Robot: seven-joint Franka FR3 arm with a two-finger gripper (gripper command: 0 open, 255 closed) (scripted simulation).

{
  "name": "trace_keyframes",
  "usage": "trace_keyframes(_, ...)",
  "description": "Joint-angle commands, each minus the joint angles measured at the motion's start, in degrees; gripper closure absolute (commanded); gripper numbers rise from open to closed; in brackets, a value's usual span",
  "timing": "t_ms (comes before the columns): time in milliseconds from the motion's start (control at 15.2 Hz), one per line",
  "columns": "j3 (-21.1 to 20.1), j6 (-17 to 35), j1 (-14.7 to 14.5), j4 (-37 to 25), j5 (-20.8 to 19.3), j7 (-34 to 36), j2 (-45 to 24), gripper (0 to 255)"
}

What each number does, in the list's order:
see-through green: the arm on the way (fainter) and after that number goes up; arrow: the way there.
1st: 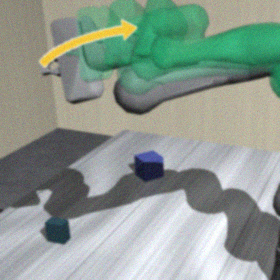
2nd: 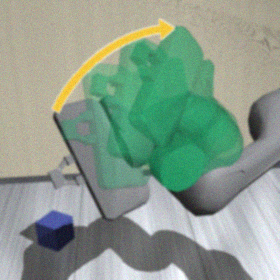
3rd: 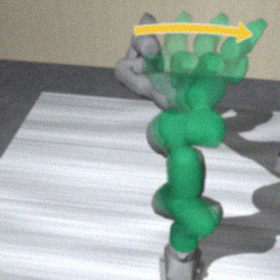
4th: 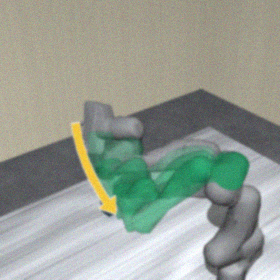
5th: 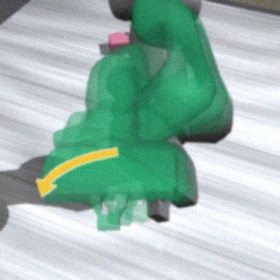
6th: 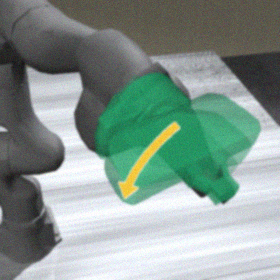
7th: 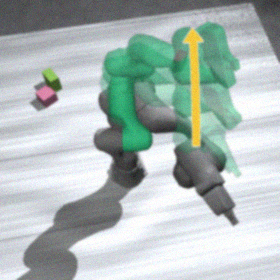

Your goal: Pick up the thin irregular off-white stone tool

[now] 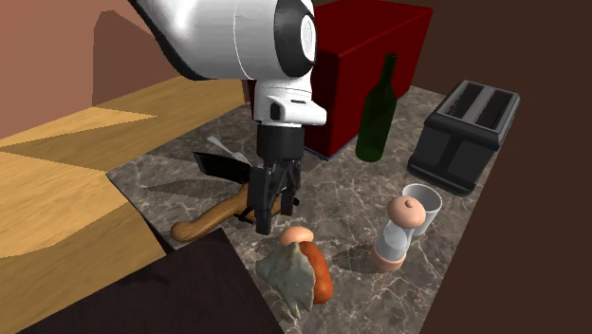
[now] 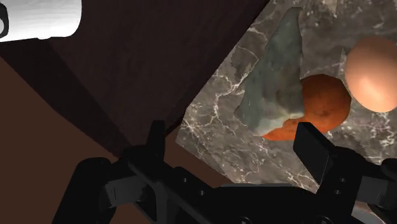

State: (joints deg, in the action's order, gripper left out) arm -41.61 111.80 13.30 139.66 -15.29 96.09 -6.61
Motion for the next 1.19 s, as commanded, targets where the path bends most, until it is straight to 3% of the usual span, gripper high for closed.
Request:
trace_keyframes(0, 1.1, -0.5, -1.2, -2.9, -3.5, 8.8, -7.6, 0)
trace_keyframes(330, 7.9, -1.4, -6.6, -11.1, -8.2, 23.2, -23.6, 0)
trace_keyframes(990, 11.2, 1.9, -9.0, -13.6, -11.6, 26.1, -30.6, 0)
trace_keyframes(1056, 11.2, 2.0, -8.9, -13.5, -11.6, 26.1, -30.5, 255)
trace_keyframes(1122, 11.1, 2.0, -8.9, -13.3, -11.5, 26.1, -30.3, 255)
